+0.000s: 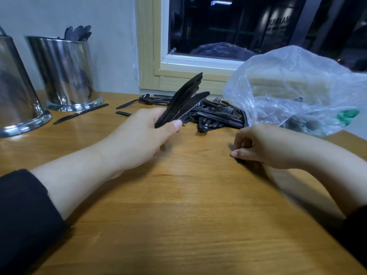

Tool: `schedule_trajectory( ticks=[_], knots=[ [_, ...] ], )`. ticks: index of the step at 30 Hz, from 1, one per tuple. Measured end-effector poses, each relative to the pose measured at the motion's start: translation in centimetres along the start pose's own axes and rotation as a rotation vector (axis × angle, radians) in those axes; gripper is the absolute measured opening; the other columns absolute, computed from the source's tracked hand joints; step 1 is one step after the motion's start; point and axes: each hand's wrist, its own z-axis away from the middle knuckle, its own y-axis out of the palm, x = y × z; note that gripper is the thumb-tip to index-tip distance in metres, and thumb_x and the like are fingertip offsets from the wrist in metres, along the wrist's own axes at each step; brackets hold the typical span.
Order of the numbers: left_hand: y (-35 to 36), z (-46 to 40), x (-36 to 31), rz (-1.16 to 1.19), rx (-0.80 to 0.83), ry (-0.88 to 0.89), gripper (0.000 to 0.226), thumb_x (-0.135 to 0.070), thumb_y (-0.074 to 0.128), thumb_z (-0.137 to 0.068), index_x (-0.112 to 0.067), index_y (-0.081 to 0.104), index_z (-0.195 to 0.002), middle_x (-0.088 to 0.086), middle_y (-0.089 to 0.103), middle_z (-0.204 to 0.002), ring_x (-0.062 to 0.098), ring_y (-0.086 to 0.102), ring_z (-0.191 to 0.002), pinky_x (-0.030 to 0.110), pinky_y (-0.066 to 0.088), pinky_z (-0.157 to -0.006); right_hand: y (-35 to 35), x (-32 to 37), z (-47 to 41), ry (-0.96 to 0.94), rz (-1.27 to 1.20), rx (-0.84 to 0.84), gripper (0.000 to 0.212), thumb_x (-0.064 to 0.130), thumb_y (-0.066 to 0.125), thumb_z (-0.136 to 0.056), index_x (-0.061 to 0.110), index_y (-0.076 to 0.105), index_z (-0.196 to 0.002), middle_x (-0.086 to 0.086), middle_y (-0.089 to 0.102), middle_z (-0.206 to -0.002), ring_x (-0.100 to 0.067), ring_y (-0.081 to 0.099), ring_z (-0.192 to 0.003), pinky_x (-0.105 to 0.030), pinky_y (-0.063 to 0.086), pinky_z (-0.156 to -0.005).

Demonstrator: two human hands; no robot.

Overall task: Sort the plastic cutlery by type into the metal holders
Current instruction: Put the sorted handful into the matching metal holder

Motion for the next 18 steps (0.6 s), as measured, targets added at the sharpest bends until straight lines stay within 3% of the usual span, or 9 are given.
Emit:
schedule_trajectory(
  ticks=[3, 7, 13, 18],
  knots=[
    [0.0, 0.0, -0.1, -0.012, -0.006, 0.017, 0.024, -0.037, 0.057, -0.101, -0.018, 0.062, -0.087, -0.012, 0.046, -0.055, 0.006, 0.038, -0.042, 0.029, 0.032, -0.049, 0.0, 0.1, 0.1, -0.085, -0.118, 0.046, 0.009, 0.034, 0.071, -0.09, 0.031, 0.067, -0.082, 0.024, 0.064, -0.071, 0.007, 0.058, -0.068, -0.009, 0.041, -0.062],
    [0.0, 0.0, -0.1, -0.009, -0.018, 0.016, 0.026, -0.037, 0.057, -0.102, -0.017, 0.063, -0.087, -0.013, 0.046, -0.054, 0.005, 0.038, -0.042, 0.03, 0.031, -0.051, -0.4, 0.5, 0.7, -0.193, -0.224, 0.148, 0.006, 0.03, 0.074, -0.086, 0.034, 0.07, -0.084, 0.021, 0.068, -0.084, 0.0, 0.062, -0.077, -0.017, 0.049, -0.073],
    [0.0, 0.2, -0.7, 0.038, -0.063, 0.012, 0.03, -0.034, 0.056, -0.103, -0.026, 0.058, -0.074, -0.007, 0.049, -0.057, 0.012, 0.04, -0.044, 0.029, 0.035, -0.044, 0.5, 0.9, 0.2, -0.185, -0.283, 0.039, 0.019, 0.043, 0.077, -0.083, 0.031, 0.063, -0.087, 0.023, 0.06, -0.075, 0.002, 0.053, -0.067, -0.013, 0.042, -0.066],
    [-0.3, 0.3, -1.2, 0.117, -0.162, 0.035, 0.021, -0.025, 0.055, -0.105, -0.016, 0.056, -0.085, -0.005, 0.051, -0.059, 0.015, 0.042, -0.046, 0.025, 0.037, -0.042, 0.3, 1.6, 0.4, -0.149, -0.224, 0.086, 0.016, 0.044, 0.071, -0.088, 0.03, 0.065, -0.082, 0.028, 0.062, -0.075, 0.004, 0.057, -0.071, -0.012, 0.043, -0.066]
  ],
)
